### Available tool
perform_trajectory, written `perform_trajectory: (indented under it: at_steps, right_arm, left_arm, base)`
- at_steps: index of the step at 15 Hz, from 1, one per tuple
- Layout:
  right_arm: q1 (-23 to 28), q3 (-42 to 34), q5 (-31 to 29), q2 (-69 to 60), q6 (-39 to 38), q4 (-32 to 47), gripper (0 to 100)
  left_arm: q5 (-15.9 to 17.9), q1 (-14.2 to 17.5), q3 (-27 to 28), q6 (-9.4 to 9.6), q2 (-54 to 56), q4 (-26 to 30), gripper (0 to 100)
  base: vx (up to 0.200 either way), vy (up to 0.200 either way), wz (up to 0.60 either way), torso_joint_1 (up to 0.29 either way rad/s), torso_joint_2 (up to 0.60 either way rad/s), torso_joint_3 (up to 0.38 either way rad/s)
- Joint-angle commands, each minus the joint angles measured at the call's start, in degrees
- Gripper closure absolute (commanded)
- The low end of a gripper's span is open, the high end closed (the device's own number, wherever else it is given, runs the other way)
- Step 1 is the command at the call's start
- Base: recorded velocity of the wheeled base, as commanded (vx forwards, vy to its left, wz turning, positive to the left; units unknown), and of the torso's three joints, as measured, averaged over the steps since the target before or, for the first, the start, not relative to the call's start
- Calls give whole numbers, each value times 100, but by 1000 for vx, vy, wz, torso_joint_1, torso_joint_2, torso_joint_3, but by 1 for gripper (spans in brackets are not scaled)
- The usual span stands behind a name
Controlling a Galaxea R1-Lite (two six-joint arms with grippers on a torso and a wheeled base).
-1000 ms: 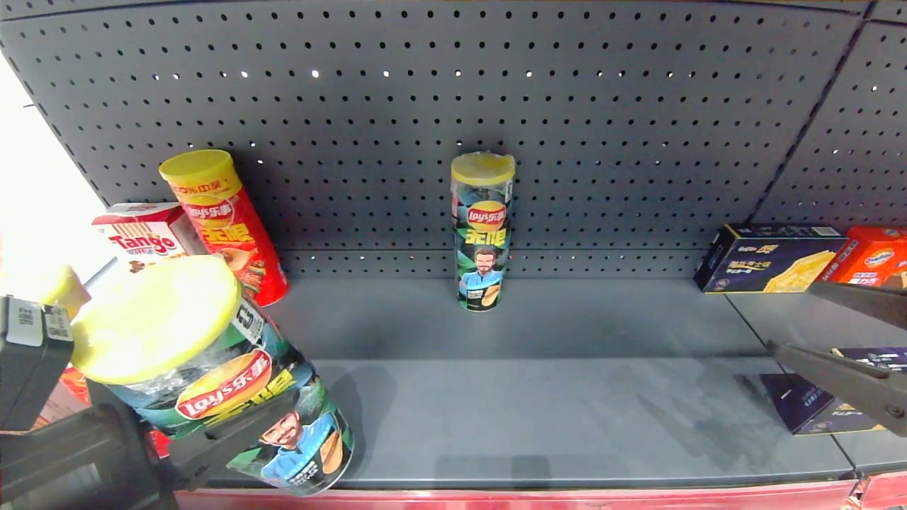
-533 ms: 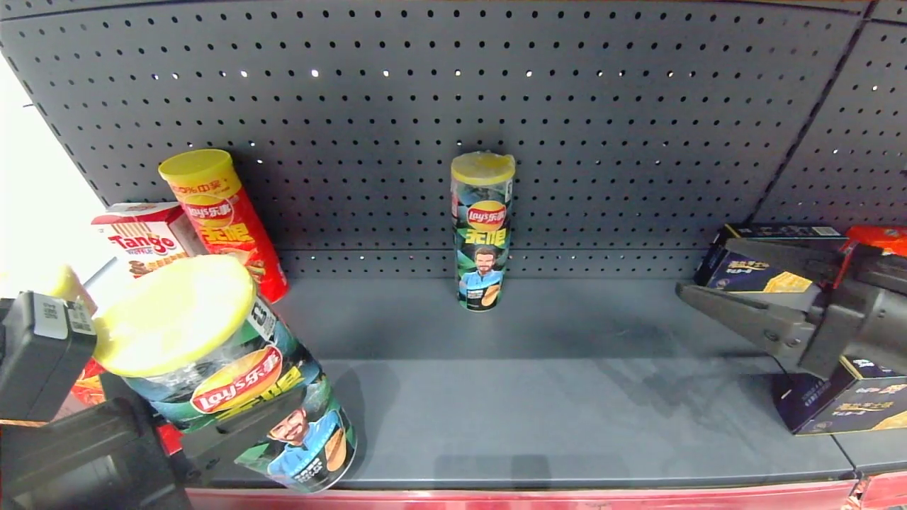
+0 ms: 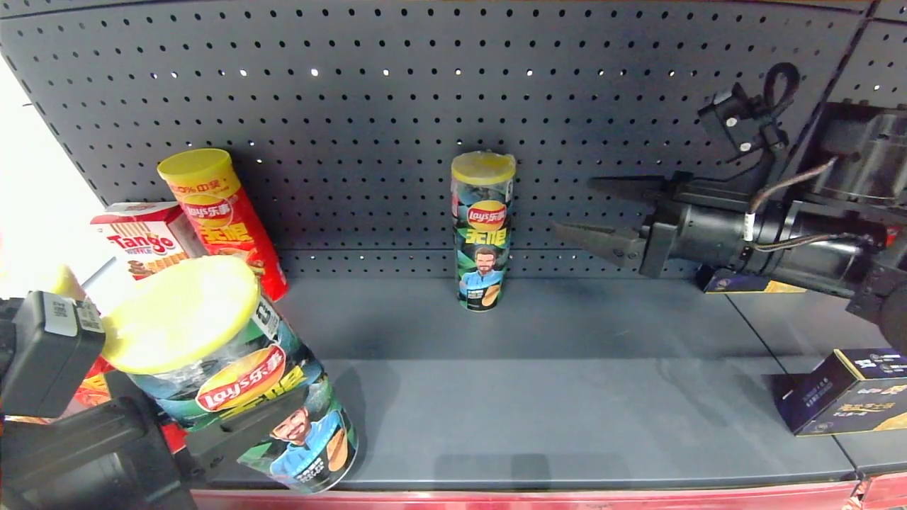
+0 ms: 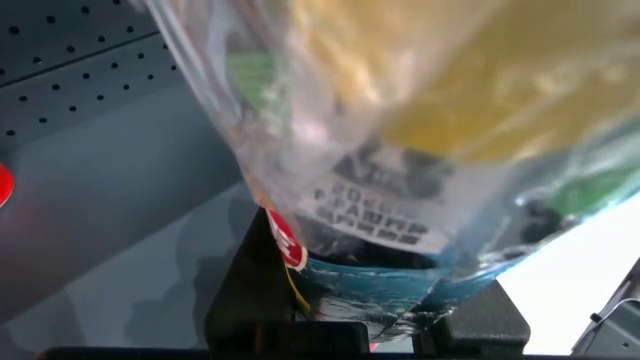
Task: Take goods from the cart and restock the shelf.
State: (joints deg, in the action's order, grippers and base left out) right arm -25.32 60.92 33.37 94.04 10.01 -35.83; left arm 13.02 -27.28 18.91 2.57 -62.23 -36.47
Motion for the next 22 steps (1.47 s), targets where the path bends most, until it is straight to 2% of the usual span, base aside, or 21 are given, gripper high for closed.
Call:
perform_trajectory:
  at_steps: [1,3,4,14,16,22]
  right_arm:
    - [45,324,478,581,133,14,0]
    - [80,333,1172,660,142,-3,0]
    - [89,368,1304,721,142,-12,0]
    - [159,1309,1330,1802,133,6,0]
    - [150,1467,1330,2013,133,6,0]
    - [115,1643,1339,2453,142,-21,0]
  left_arm:
    - [16,127,-1,-2,-8,-9,100]
    - [25,135,-1,-2,-8,-9,100]
    - [25,135,-1,-2,-8,-9,100]
    - [25,135,104,-11,-17,-9,100]
    - [25,144,157,-90,-70,-9,100]
    - [25,153,210,-125,-149,-9,100]
  base:
    - [0,0,0,0,0,0]
    - [0,0,0,0,0,0]
    - [0,0,0,0,0,0]
    - [0,0,0,0,0,0]
    - [0,0,0,0,0,0]
    - [0,0,0,0,0,0]
